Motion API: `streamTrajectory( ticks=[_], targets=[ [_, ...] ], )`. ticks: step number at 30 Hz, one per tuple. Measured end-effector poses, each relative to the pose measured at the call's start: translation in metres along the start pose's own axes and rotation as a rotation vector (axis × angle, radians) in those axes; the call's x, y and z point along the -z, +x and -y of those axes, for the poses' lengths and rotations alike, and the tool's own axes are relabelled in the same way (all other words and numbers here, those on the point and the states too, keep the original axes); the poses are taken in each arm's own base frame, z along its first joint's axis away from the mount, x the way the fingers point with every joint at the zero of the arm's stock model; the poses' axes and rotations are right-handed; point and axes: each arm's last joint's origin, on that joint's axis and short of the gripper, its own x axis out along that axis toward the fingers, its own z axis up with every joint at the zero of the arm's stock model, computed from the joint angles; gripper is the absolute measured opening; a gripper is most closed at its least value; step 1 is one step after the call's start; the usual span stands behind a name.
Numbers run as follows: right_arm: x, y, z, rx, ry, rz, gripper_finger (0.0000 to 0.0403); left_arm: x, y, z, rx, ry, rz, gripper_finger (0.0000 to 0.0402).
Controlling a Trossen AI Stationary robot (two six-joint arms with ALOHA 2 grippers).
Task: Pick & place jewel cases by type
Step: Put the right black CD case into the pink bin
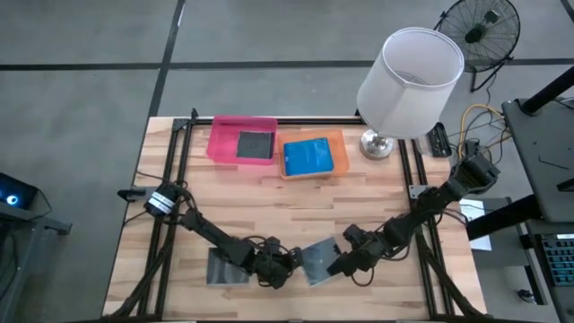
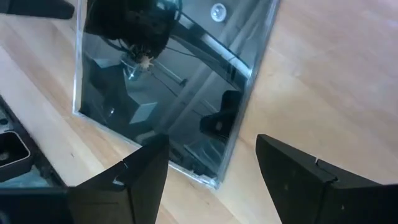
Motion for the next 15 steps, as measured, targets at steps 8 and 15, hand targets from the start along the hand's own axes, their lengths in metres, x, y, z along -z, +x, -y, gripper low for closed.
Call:
streamTrajectory(
  ticks=[8,15],
  targets=[
    [0.002,0.013,-0.006,-0.027,0.016,-0.003,0.0235,-0.01,0.004,0.006,-0.002,0.009,0.018,0.0],
    [0.002,0.014,-0.013,-0.03,0.001,-0.017,0.0235,-0.024,0.01,0.015,-0.006,0.064,0.03,0.0]
  ],
)
